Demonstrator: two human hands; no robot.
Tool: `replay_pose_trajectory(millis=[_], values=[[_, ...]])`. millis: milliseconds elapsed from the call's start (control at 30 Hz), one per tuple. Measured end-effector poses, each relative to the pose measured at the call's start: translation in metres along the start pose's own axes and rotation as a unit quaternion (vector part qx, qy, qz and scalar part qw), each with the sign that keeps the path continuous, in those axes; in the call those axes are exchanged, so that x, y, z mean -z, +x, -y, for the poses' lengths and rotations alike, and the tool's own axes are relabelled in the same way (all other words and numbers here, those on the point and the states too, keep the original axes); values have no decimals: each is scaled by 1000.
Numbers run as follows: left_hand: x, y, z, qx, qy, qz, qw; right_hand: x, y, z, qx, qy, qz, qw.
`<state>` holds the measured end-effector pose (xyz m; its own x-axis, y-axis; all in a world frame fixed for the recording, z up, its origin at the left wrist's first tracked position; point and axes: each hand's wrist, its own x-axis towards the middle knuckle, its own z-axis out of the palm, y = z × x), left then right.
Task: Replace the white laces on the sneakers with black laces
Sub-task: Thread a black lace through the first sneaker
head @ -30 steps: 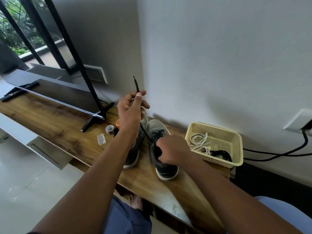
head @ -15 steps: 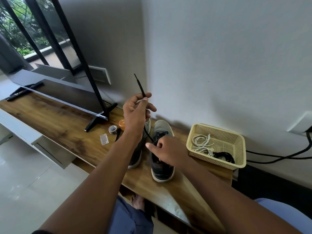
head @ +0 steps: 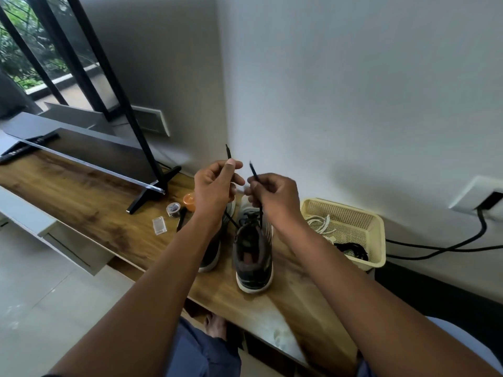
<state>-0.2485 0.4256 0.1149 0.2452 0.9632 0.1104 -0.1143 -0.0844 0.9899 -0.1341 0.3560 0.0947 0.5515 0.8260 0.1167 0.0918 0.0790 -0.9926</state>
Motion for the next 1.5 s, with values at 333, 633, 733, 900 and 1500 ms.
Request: replay_pose_trajectory(millis=[333, 633, 733, 900, 1500], values=[[-19, -17, -17, -88, -10, 27, 996, 17, 4, 36, 3, 67, -73, 995], [-24, -22, -5, -51, 69, 56, 995, 21, -2, 43, -50, 119, -77, 989], [-25, -24, -6, -51, 94, 61, 992, 21, -2, 42, -60, 122, -73, 988], [-24, -26, -7, -100, 187, 71, 975, 23, -1, 40, -59, 113, -60, 990], [-19, -16, -7, -57, -20, 57, 997, 24, -5, 38, -22, 29, 5, 999]])
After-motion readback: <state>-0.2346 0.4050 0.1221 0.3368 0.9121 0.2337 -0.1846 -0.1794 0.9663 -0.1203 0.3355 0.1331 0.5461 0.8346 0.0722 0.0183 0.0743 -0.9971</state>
